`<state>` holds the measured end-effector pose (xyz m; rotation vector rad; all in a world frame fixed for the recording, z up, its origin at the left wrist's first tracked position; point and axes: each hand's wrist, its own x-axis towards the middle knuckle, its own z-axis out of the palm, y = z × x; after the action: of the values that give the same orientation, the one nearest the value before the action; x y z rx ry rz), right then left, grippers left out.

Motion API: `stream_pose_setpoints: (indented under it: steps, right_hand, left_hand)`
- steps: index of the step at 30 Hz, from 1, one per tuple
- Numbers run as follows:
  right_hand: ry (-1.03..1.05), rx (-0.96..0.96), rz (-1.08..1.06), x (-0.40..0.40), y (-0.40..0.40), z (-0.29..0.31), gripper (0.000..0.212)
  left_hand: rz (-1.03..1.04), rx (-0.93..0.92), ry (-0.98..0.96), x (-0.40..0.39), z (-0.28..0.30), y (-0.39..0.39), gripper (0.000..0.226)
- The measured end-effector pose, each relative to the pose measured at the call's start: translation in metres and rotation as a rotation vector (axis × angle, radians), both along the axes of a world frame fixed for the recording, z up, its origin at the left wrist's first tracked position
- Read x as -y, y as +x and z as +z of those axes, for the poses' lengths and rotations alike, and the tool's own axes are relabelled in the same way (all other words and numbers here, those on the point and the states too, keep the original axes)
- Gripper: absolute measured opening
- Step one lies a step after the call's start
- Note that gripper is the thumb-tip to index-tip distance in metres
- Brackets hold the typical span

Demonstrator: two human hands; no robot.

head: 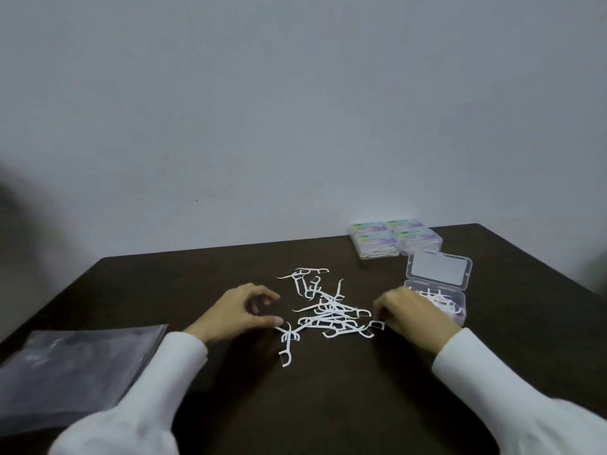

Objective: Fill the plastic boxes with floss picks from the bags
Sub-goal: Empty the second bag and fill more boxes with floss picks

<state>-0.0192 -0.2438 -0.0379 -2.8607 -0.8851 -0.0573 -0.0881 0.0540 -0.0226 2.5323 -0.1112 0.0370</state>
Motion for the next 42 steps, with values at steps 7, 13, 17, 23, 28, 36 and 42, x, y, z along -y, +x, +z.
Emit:
stream_pose_setpoints:
  steps: [7, 13, 17, 23, 28, 36, 42]
  right_hand:
    - [0.214, 0.038, -0.082, -0.048, 0.019, -0.012, 0.017]
    - [0.35, -0.108, -0.003, -0.067, 0.029, -0.007, 0.016]
    - [0.362, -0.05, 0.018, -0.076, 0.034, -0.001, 0.017]
    - [0.199, -0.209, 0.098, -0.107, 0.069, -0.002, 0.047]
    - [-0.021, -0.221, 0.142, -0.121, 0.068, -0.005, 0.05]
    - [0.049, -0.198, 0.257, -0.078, 0.036, 0.006, 0.033]
    - [0.026, -0.296, 0.306, -0.046, 0.016, 0.011, 0.065]
  left_hand:
    - [0.035, -0.041, 0.119, 0.004, -0.026, -0.008, 0.096]
    - [0.065, 0.107, -0.112, 0.015, -0.035, 0.012, 0.038]
    - [0.057, 0.134, -0.246, 0.026, -0.04, 0.027, 0.029]
    - [0.229, 0.257, -0.443, 0.029, -0.038, 0.039, 0.021]
    - [0.332, 0.335, -0.459, 0.023, -0.042, 0.034, 0.025]
    - [0.166, 0.211, -0.093, 0.023, -0.048, 0.038, 0.036]
    - [-0.017, 0.017, 0.061, 0.048, -0.037, 0.029, 0.056]
